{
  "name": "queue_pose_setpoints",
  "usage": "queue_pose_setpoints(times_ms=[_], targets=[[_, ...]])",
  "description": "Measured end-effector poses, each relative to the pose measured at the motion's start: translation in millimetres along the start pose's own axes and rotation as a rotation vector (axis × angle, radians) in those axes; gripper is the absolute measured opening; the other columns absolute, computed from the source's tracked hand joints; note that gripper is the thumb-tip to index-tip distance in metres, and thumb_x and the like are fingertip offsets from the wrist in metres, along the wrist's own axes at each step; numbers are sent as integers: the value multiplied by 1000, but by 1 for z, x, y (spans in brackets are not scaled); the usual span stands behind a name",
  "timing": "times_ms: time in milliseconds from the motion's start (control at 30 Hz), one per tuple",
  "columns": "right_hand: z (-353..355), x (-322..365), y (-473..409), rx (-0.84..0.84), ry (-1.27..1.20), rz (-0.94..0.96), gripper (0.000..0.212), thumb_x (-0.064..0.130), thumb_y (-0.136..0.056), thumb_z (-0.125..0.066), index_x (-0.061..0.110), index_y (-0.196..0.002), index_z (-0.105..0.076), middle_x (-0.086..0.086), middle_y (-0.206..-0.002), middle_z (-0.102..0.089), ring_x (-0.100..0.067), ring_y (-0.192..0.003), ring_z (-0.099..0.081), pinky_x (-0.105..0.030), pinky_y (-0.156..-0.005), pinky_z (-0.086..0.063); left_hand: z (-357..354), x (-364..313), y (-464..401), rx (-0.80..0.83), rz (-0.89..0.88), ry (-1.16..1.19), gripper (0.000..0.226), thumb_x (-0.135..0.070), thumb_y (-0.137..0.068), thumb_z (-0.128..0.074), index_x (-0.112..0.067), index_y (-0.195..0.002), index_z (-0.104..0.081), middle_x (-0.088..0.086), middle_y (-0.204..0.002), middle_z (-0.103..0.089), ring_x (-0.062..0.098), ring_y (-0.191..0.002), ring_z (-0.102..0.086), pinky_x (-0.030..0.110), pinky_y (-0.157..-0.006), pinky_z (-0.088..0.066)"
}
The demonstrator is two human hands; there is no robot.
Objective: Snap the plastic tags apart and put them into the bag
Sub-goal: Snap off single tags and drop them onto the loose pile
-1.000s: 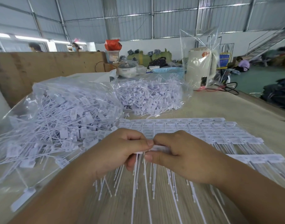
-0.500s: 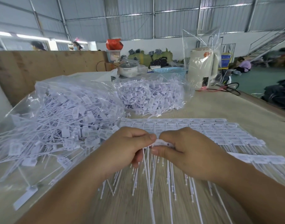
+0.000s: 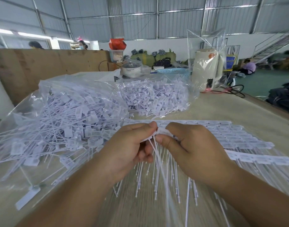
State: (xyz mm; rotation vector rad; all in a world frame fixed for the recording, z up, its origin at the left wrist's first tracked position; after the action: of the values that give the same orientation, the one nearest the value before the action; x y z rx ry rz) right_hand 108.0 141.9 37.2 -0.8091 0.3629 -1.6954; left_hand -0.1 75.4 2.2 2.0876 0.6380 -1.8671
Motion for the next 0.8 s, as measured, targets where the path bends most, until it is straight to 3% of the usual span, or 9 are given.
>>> queue_pose_setpoints(times_ms=[167, 300, 433, 600, 800], targets=[[1, 1, 0, -17, 42, -10, 39, 50, -90, -46, 27, -62, -30, 10, -47, -28, -7, -44, -32, -29, -45, -25, 0, 0, 0, -23, -26, 20, 26, -37, -73, -65, -15, -60, -66, 2, -46, -44, 15, -43, -36, 22, -42, -42], [1, 2, 0, -42, 67, -31, 49, 48, -93, -51, 28, -59, -21, 8, -46, -26, -14, -44, -33, -29, -45, -25, 2, -2, 1, -63, -71, 2, 29, -38, -75, -65, -15, -56, -63, 2, -46, -45, 12, -39, -37, 20, -40, -40], [-1, 3, 1, -46, 71, -53, 48, 48, -92, -51, 26, -59, -24, 6, -46, -29, -18, -44, -39, -30, -44, -26, 3, -2, 0, -110, -101, 21, 28, -38, -75, -65, -20, -54, -67, 1, -47, -46, 11, -38, -38, 21, -41, -41], [15, -15, -2, -185, -44, -157, 47, 50, -91, -47, 21, -57, -33, 6, -43, -32, -11, -40, -36, -30, -43, -30, 18, 1, -2, -199, -79, 39, 32, -31, -92, -60, -20, -66, -74, 1, -47, -47, 10, -38, -40, 23, -42, -44], [1, -21, -3, 10, -156, -99, 39, 54, -89, -49, 30, -59, -43, 8, -45, -41, -10, -42, -38, -27, -46, -25, 3, 4, 0, -18, -8, -97, 26, -43, -69, -66, -19, -67, -75, -1, -42, -45, 10, -37, -40, 23, -43, -45]])
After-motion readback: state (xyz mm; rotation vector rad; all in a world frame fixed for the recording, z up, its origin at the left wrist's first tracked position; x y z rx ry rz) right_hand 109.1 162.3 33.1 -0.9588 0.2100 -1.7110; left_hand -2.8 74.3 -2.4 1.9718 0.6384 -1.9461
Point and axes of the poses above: each hand's wrist, its own y-axis away from the middle knuckle, its own z-axis out of the back of the hand, x = y × z, the point moved 7 cm from there along -y, towards the middle knuckle
